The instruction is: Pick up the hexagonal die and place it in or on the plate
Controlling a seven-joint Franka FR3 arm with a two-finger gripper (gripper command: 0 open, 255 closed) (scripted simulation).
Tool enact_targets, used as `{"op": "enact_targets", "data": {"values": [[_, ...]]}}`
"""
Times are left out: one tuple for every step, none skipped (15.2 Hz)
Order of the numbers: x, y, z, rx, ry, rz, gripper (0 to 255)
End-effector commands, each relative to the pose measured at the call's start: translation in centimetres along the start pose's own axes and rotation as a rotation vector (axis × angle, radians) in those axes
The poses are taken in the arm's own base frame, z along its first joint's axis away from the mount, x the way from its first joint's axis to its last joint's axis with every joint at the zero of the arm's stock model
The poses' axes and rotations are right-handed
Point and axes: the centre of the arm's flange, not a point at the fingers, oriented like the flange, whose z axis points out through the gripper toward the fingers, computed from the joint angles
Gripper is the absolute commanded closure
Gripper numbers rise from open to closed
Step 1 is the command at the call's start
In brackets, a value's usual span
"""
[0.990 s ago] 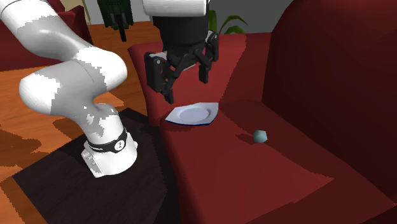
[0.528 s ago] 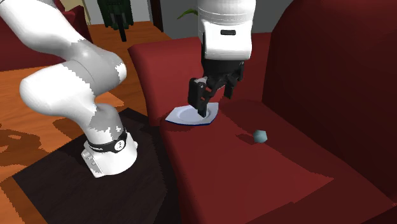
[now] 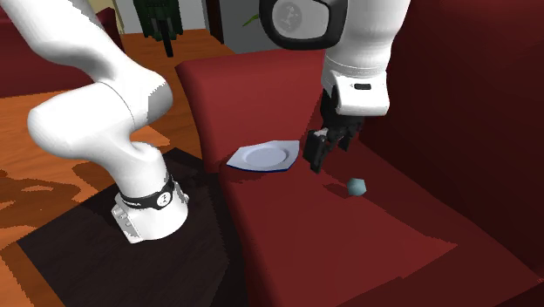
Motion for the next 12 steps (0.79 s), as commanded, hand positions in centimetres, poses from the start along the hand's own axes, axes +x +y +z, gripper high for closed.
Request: {"op": "enact_targets", "data": {"values": [[0.8,-1.8,1.9,-0.002,0.004,0.004,0],[1.2,-2.8,2.7,-0.003,0.006,0.005,0],[1.6,-3.7,3.6,-0.005,0.008,0.007,0],[2.0,-4.6,4.5,-0.007,0.010,0.008,0],[2.4,-5.6,5.3,-0.009,0.011,0.010,0],[2.8,-6.5,6.2,-0.011,0.013,0.011,0],[3.2,-7.4,7.0,-0.013,0.015,0.012,0],[3.7,-8.3,7.9,-0.014,0.017,0.014,0],[4.1,-9.3,8.8,-0.016,0.018,0.015,0],[4.5,-10.2,9.6,-0.018,0.020,0.017,0],[4.9,-11.0,10.4,-0.020,0.022,0.018,0],[4.9,-11.0,10.9,-0.020,0.022,0.018,0]]}}
